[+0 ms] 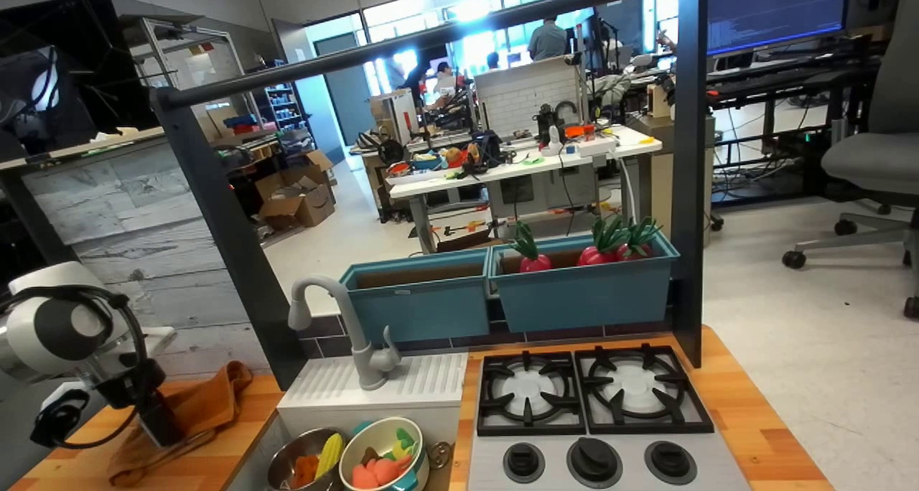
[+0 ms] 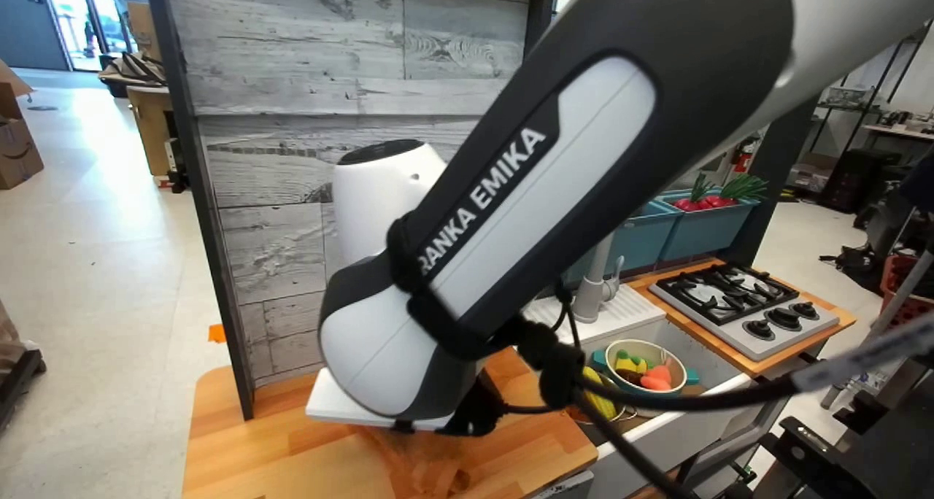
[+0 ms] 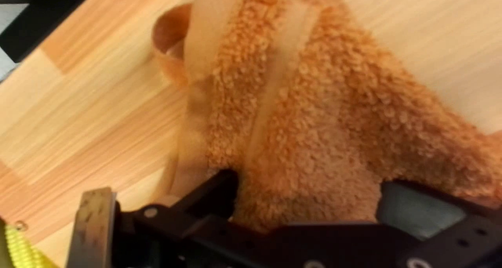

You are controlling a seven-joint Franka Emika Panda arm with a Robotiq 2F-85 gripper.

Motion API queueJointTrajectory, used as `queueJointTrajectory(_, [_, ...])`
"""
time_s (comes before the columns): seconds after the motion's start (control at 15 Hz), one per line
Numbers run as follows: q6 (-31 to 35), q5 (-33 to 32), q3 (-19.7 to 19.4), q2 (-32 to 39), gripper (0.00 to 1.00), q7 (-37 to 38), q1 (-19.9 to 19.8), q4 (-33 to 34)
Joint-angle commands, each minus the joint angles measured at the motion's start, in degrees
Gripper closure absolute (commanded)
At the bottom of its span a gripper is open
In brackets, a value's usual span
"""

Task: Put the plush toys in the the pots in the sing and use the towel to wipe the surface

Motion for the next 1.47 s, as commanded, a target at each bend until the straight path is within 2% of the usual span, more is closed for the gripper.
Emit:
queueJointTrajectory(0.0, [-2.58, -0.29, 0.25, -0.94, 0.0, 1.79, -2.33, -6.8])
queueJointTrajectory(0.2, [-2.46, -2.35, 3.39, 1.28, 0.0, -1.96, -1.97, -2.65])
queueJointTrajectory(0.47, [0.36, -6.47, 5.99, 3.01, 0.0, -5.28, 2.65, 1.94])
queueJointTrajectory(0.73, [2.14, -8.31, 7.17, 7.04, 0.0, -8.28, 9.26, 8.06])
queueJointTrajectory(0.87, [0.78, -7.23, 6.9, 7.99, 0.0, -10.15, 9.66, 9.7])
queueJointTrajectory(0.93, [0.94, -6.83, 6.37, 7.83, 0.0, -10.35, 9.44, 9.13])
queueJointTrajectory(1.33, [2.8, -3.39, 3.87, -2.31, 0.0, -3.95, 2.8, -5.97])
queueJointTrajectory(1.4, [3.26, -3.15, 2.33, -3.19, 0.0, -2.35, 2.22, -7.91])
